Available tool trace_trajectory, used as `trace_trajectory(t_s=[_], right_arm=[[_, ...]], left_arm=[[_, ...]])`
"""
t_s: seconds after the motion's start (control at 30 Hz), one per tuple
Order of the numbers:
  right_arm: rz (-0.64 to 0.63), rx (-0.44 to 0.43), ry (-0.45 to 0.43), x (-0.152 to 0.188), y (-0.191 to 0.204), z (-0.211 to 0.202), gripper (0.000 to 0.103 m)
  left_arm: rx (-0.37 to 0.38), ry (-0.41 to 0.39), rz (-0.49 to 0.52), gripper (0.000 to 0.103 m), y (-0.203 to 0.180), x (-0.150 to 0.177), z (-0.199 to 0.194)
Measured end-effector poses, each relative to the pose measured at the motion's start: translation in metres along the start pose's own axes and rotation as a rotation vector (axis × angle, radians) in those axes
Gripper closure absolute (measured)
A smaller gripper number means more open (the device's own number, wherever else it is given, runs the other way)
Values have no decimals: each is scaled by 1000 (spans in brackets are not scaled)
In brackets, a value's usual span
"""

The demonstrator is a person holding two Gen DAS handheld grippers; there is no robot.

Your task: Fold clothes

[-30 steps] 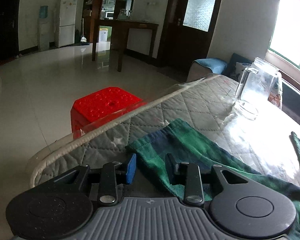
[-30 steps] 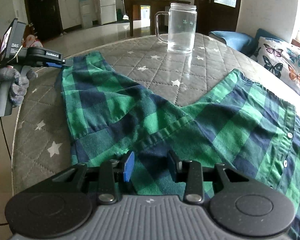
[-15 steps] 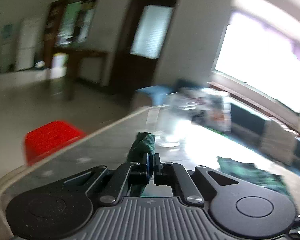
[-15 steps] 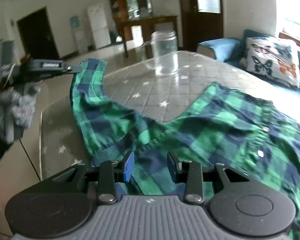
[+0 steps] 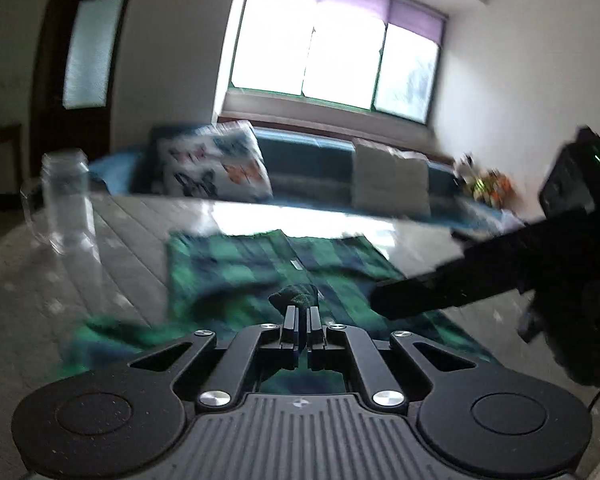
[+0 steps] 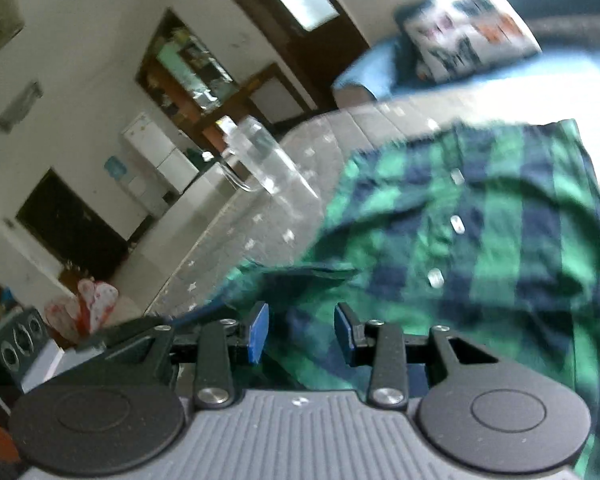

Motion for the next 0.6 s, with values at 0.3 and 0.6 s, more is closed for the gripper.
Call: trace_trajectory(t_s=[0.3,0.6], right_arm=[[259,-66,85,22,-38,35,57],[347,-77,134,33,-40,75,88]], left_arm=[[37,87,73,99,-20,33,16],[45,110,88,95,-18,44,13]])
Point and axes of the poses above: each gripper's, at about its wrist camera, not at the fingertips, and z roughly the way its jaws point, y to its left, x to its underside, the point moved 8 cm from there along z, roughly the way its jaws point, and after that the axes turned 5 degrees about -y, right-handed, at the moved point
